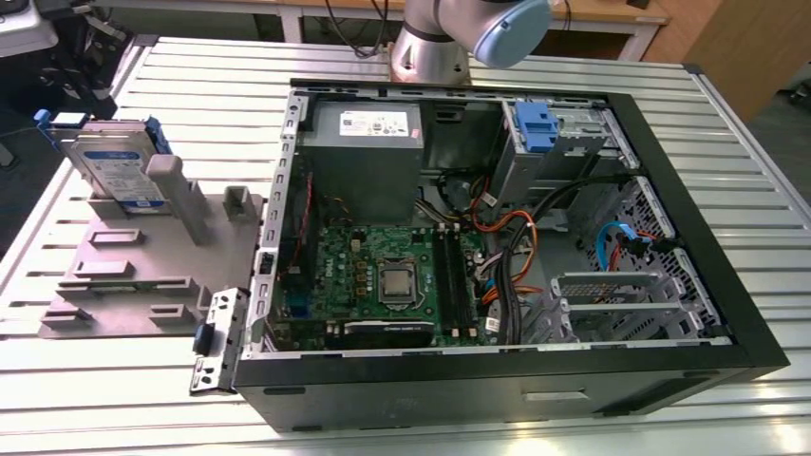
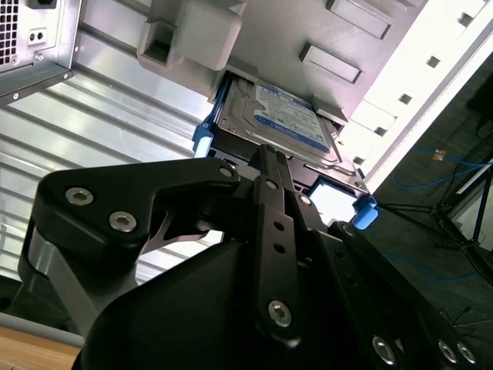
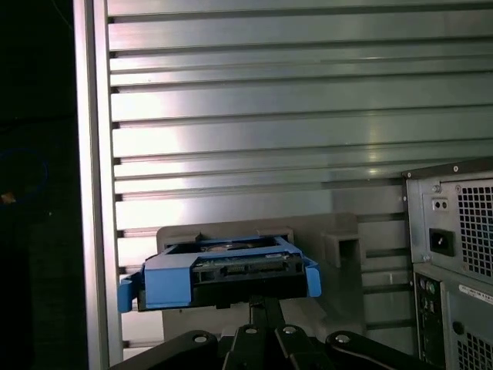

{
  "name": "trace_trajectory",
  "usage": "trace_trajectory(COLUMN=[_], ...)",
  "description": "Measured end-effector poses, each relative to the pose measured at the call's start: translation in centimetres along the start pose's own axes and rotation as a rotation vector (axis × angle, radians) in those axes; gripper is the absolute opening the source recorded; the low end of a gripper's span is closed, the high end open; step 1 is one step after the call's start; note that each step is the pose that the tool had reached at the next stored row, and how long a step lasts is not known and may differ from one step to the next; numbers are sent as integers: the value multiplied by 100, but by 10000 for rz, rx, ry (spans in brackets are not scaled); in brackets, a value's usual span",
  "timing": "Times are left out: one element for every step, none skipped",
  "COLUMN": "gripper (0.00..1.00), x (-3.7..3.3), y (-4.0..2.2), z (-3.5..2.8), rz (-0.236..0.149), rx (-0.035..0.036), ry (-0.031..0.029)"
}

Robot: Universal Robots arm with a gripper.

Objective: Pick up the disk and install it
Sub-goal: 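Reach for the disk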

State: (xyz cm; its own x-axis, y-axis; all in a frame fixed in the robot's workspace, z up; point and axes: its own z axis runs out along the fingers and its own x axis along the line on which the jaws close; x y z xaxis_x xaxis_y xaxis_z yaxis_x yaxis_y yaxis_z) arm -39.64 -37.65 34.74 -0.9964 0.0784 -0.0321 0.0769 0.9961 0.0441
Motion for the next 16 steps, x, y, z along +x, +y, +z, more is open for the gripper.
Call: trace_trajectory(gripper=[11,11,11,11,11,11,11,11,11,11,11,11,11,11,11,11], x=[0,0,0,0,0,0,0,1,1,1,1,1,1,1,1,1], y=[0,0,0,0,0,0,0,1,0,0,0,0,0,0,0,0], z=[1,1,1,1,1,1,3,5,5,5,5,5,4,4,5,5], rz=[0,0,0,0,0,0,1,4,5,6,6,7,7,7,7,7], rx=[0,0,0,0,-1,0,0,2,7,11,11,12,12,12,12,12], ry=[-1,-1,-1,-1,-1,-1,13,57,102,145,151,154,158,160,162,164])
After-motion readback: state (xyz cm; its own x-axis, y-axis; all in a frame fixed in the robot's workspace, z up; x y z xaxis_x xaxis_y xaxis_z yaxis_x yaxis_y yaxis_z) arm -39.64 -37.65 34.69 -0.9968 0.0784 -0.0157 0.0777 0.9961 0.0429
